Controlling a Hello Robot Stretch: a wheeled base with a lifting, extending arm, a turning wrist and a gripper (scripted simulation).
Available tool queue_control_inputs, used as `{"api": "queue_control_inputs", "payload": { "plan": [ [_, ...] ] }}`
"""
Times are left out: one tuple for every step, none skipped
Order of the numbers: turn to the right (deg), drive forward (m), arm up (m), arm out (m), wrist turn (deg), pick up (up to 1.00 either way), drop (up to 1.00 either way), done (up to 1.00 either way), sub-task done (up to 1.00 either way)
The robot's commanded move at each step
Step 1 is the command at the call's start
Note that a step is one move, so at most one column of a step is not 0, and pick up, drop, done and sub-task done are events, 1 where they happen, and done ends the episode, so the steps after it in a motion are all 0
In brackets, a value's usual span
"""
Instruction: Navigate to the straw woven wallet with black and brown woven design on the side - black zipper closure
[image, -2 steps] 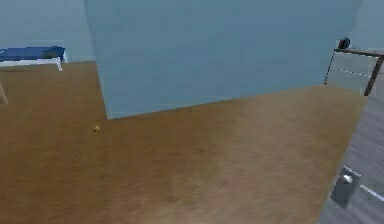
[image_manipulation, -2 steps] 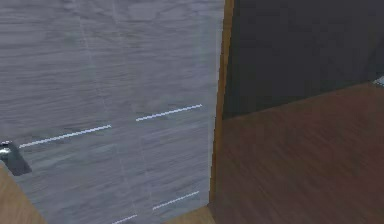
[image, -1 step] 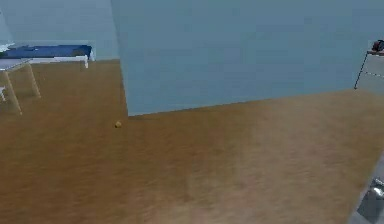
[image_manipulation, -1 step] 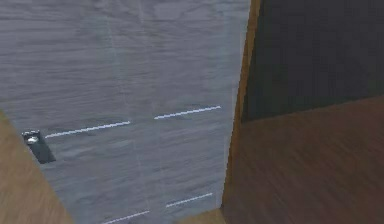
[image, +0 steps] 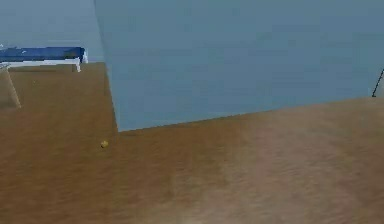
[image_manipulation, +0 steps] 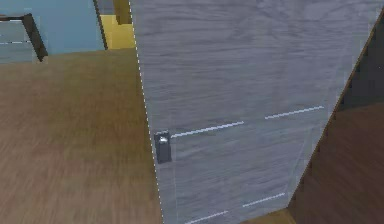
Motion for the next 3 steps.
{"api": "queue_control_inputs", "payload": {
  "plan": [
    [18.0,0.00,0.00,0.00,0.0,0.00,0.00,0.00,0.00],
    [0.0,0.50,0.00,0.00,0.0,0.00,0.00,0.00,0.00],
    [45.0,0.00,0.00,0.00,0.0,0.00,0.00,0.00,0.00]
  ]
}}
